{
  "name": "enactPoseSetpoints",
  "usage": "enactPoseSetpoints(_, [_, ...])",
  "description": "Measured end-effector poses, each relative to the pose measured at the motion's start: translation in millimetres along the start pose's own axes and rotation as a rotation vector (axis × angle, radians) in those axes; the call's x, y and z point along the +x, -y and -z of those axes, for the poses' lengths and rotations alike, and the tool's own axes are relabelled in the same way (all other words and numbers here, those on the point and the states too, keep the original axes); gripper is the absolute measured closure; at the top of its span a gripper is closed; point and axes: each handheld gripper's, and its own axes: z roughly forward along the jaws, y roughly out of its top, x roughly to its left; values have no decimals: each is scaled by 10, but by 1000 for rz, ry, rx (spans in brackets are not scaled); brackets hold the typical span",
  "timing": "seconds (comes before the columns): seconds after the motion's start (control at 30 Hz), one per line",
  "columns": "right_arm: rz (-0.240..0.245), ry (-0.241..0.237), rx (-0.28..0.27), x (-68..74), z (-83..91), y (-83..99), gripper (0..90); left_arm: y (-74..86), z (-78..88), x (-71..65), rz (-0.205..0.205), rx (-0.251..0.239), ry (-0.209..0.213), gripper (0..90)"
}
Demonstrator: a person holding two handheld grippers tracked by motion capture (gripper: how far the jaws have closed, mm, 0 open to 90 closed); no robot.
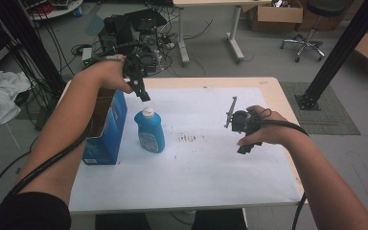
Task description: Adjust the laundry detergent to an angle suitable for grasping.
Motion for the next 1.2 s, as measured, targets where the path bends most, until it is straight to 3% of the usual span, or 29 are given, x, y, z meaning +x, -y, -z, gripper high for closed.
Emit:
enactPoseSetpoints(0.27, [3, -6, -5, -20, 5, 11, 158, -51, 4, -2, -10, 23, -1, 2])
enactPoseSetpoints(0.67, [12, -13, -10, -30, 20, -13, 158, -25, -28, -28, 3, -1, -6, 2])
enactPoseSetpoints(0.93, [21, -11, -10, -21, 51, -6, 159, -100, 132, -1, -7, -5, -31, 2])
enactPoseSetpoints(1.07, [11, -3, -22, 8, 74, -8, 158, -145, 145, -8, -24, 14, -34, 2])
enactPoseSetpoints(1.2, [12, 5, -10, 13, 91, -5, 158, -162, 169, -15, -33, -2, -33, 2])
